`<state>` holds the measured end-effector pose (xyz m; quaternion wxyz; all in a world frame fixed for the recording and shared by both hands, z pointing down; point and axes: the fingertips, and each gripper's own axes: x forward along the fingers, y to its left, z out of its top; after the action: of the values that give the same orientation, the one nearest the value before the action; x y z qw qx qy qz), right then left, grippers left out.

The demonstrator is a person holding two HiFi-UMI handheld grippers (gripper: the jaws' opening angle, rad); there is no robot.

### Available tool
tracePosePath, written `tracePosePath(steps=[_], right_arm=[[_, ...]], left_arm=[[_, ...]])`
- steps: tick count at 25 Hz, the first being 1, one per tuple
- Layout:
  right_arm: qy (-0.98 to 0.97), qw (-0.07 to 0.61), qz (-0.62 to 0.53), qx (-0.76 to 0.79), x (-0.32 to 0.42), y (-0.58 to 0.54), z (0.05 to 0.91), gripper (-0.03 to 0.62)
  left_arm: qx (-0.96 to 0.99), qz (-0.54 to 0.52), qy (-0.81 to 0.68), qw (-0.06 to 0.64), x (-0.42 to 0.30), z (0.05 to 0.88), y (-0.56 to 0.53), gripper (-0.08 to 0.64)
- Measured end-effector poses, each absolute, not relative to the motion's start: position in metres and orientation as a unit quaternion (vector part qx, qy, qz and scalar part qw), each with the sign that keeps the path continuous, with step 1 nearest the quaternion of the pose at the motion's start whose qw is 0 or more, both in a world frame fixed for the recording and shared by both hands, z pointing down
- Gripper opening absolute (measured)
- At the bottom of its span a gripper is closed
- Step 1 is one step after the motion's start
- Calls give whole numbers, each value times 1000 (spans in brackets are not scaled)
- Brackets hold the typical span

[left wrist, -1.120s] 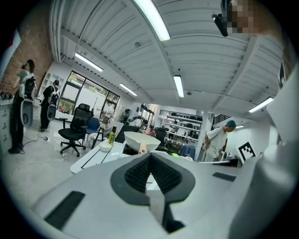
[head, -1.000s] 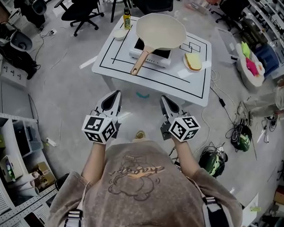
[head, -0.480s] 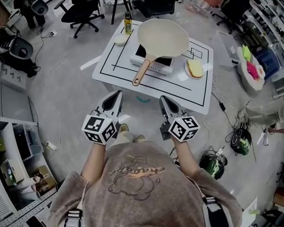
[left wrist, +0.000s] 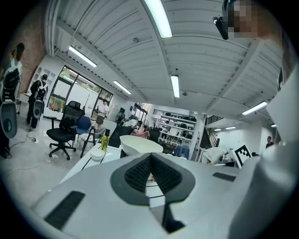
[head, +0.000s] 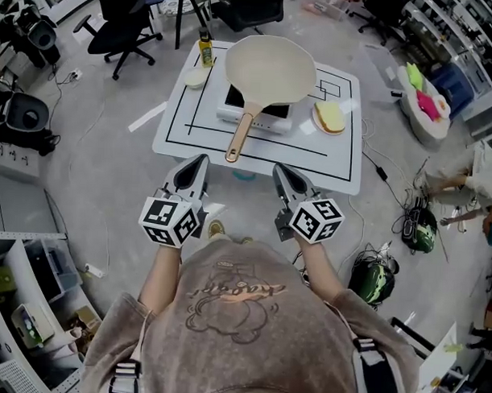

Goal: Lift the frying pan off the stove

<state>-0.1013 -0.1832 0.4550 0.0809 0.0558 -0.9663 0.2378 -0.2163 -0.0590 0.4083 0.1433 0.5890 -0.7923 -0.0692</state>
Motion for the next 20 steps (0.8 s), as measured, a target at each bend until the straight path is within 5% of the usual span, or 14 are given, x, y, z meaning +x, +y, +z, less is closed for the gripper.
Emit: tracePosePath(steps=[12,20], right_arm=[[-966,75,238,71,-115,-190,454,-6],[-962,75,254,64,-119,-192,456,97]], left_arm=[[611,-62,-777,140,-234,411,-75,7],[625,-76,-763,148,-238,410,-78,140]])
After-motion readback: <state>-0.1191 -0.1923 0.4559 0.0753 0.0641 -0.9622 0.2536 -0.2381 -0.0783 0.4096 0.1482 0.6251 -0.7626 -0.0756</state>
